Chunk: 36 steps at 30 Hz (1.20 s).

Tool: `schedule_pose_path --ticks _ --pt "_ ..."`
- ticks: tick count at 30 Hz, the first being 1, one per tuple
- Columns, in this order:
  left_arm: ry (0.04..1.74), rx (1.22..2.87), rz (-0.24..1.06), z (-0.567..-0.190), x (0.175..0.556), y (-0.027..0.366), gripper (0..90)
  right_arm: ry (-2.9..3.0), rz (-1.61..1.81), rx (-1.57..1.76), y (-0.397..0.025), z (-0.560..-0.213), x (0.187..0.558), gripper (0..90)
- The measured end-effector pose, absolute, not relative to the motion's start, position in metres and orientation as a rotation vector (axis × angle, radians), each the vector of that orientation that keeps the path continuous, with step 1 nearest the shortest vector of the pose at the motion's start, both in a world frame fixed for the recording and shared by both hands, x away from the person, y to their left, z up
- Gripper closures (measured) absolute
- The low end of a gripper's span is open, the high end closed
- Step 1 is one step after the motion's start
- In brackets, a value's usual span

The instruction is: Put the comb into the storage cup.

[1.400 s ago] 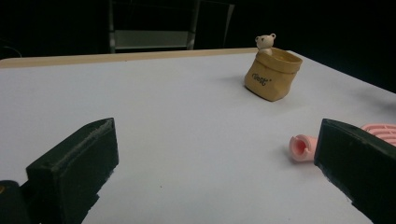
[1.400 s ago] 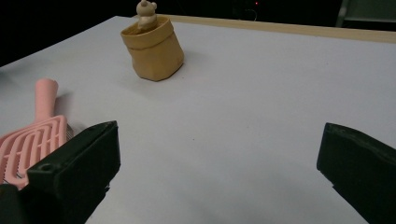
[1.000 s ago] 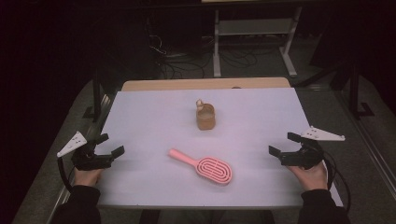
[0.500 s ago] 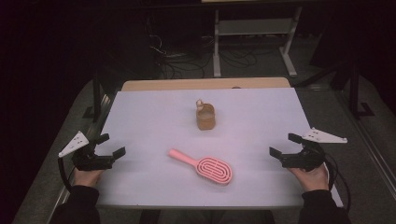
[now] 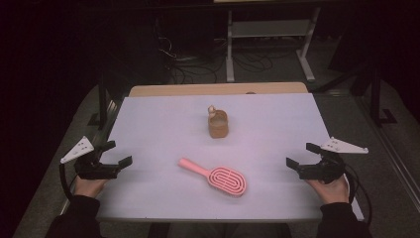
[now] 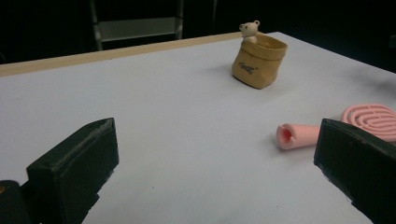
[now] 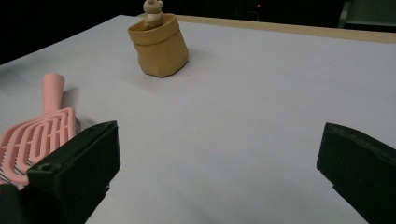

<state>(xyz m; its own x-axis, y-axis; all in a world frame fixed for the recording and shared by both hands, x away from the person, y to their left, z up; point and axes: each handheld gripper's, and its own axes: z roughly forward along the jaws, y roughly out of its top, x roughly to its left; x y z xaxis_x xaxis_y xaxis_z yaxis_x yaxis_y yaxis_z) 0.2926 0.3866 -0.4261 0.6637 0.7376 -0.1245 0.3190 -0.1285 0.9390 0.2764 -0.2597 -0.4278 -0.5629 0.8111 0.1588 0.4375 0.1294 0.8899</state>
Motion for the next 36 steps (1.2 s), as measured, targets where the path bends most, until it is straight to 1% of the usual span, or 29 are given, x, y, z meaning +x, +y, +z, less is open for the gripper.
schedule_pose_path --ticks 11,19,36 --pt "0.795 1.814 0.417 -0.416 0.304 0.368 0.0 2.065 1.391 1.200 -0.259 -0.429 0.276 0.0" --pt "0.771 1.839 0.377 -0.411 0.306 0.361 0.0 2.060 1.390 1.205 -0.259 -0.429 0.275 0.0" --pt "0.712 1.888 0.361 -0.397 0.314 0.346 0.0 2.074 1.380 1.201 -0.258 -0.430 0.276 0.0"
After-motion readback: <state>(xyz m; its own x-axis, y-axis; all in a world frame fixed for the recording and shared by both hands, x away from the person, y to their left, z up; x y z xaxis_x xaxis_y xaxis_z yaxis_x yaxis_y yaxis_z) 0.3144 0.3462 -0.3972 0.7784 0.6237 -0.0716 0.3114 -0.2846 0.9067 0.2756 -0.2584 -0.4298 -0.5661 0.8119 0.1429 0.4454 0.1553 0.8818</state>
